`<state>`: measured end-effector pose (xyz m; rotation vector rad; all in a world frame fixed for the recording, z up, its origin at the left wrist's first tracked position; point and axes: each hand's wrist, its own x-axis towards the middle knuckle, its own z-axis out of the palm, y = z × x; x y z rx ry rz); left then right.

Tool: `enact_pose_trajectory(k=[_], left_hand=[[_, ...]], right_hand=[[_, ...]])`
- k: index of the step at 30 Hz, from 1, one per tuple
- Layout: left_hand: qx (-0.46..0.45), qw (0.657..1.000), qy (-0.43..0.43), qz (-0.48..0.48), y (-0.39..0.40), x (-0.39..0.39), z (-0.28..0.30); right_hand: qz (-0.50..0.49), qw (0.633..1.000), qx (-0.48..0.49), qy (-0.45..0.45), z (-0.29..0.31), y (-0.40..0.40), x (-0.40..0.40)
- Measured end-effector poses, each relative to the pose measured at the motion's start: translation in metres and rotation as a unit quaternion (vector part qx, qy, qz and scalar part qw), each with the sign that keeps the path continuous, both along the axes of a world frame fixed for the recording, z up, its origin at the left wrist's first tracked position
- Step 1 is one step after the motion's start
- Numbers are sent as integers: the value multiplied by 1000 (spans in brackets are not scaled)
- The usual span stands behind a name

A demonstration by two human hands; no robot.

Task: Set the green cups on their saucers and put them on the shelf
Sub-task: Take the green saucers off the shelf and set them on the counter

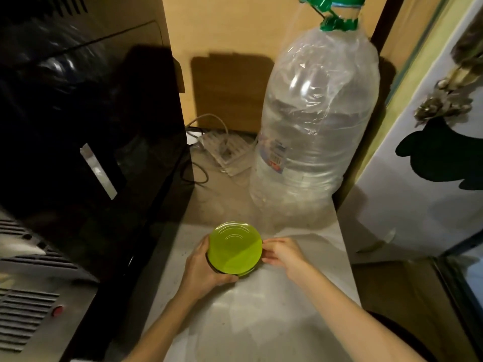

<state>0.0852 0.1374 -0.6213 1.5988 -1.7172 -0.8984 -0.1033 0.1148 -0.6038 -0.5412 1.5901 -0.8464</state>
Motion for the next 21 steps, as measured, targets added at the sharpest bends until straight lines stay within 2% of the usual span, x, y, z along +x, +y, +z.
enact_pose_trajectory(k=[15, 21], left_hand=[[32, 997, -60, -26, -2, -1, -4], [46, 996, -68, -45, -1, -2, 1]], right_hand=[[18, 1000, -2, 14, -8, 0, 0], [42, 998, -7, -35, 2, 6, -5]])
